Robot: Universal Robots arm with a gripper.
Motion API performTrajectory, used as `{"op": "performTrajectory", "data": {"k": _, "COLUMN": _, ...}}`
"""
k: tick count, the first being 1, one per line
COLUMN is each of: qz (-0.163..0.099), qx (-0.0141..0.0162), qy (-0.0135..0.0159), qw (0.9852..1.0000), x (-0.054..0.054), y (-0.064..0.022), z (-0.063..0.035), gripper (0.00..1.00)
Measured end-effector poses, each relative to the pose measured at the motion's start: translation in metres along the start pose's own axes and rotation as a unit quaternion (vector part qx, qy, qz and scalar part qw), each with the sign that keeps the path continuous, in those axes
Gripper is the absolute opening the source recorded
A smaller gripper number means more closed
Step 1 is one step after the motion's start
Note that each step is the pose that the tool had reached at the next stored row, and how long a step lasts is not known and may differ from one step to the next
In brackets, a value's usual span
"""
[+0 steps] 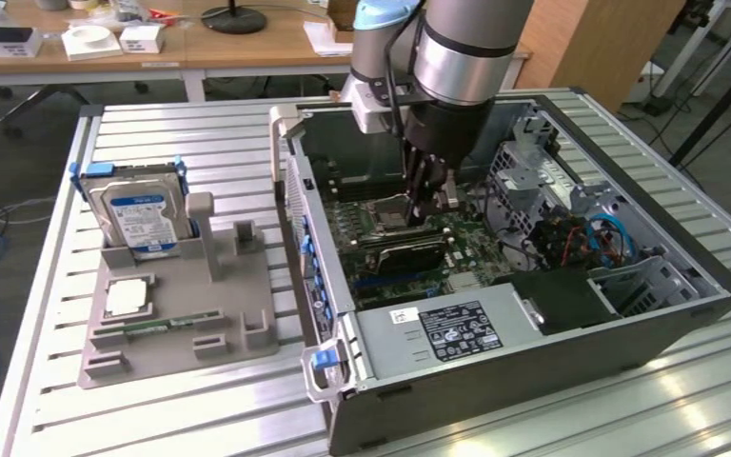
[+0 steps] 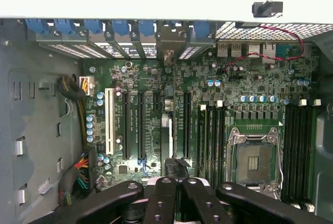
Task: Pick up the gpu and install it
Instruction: 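Insert the gpu into the slot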
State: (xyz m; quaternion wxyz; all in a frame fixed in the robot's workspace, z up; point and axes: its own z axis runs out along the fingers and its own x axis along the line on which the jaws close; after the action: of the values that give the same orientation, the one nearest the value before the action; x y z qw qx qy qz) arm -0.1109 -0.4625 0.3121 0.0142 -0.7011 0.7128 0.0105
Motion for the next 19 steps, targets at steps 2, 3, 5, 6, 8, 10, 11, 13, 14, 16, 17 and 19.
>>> {"op": "performTrajectory", "data": {"k": 2, "qz": 0.000, "qx": 0.0000, "qy": 0.0000, "qw": 1.0000, "x": 0.0000, "y": 0.0000, "z": 0.0008, "gripper": 0.10}}
{"op": "performTrajectory", "data": {"k": 3, "qz": 0.000, "qx": 0.0000, "qy": 0.0000, "qw": 1.0000, "x": 0.0000, "y": 0.0000, "z": 0.0013, "gripper": 0.10}}
{"op": "performTrajectory", "data": {"k": 5, "qz": 0.000, "qx": 0.0000, "qy": -0.0003, "qw": 1.0000, "x": 0.0001, "y": 0.0000, "z": 0.0023, "gripper": 0.10}}
{"op": "performTrajectory", "data": {"k": 6, "qz": 0.000, "qx": 0.0000, "qy": -0.0004, "qw": 1.0000, "x": 0.0001, "y": 0.0000, "z": 0.0028, "gripper": 0.10}}
{"op": "performTrajectory", "data": {"k": 8, "qz": 0.000, "qx": -0.0001, "qy": -0.0005, "qw": 1.0000, "x": 0.0001, "y": 0.0000, "z": 0.0029, "gripper": 0.10}}
{"op": "performTrajectory", "data": {"k": 10, "qz": 0.000, "qx": -0.0001, "qy": -0.0005, "qw": 1.0000, "x": 0.0001, "y": 0.0000, "z": 0.0030, "gripper": 0.10}}
{"op": "performTrajectory", "data": {"k": 11, "qz": 0.000, "qx": 0.0000, "qy": -0.0006, "qw": 1.0000, "x": 0.0001, "y": 0.0000, "z": 0.0031, "gripper": 0.10}}
{"op": "performTrajectory", "data": {"k": 13, "qz": 0.000, "qx": 0.0001, "qy": -0.0008, "qw": 1.0000, "x": 0.0001, "y": 0.0000, "z": 0.0047, "gripper": 0.10}}
{"op": "performTrajectory", "data": {"k": 14, "qz": 0.000, "qx": 0.0000, "qy": -0.0006, "qw": 1.0000, "x": 0.0002, "y": 0.0000, "z": 0.0054, "gripper": 0.10}}
{"op": "performTrajectory", "data": {"k": 16, "qz": 0.000, "qx": 0.0000, "qy": -0.0006, "qw": 1.0000, "x": 0.0002, "y": 0.0000, "z": 0.0068, "gripper": 0.10}}
{"op": "performTrajectory", "data": {"k": 17, "qz": 0.000, "qx": 0.0000, "qy": -0.0006, "qw": 1.0000, "x": 0.0003, "y": 0.0000, "z": 0.0076, "gripper": 0.10}}
{"op": "performTrajectory", "data": {"k": 19, "qz": 0.000, "qx": 0.0000, "qy": -0.0006, "qw": 1.0000, "x": 0.0003, "y": 0.0000, "z": 0.0096, "gripper": 0.10}}
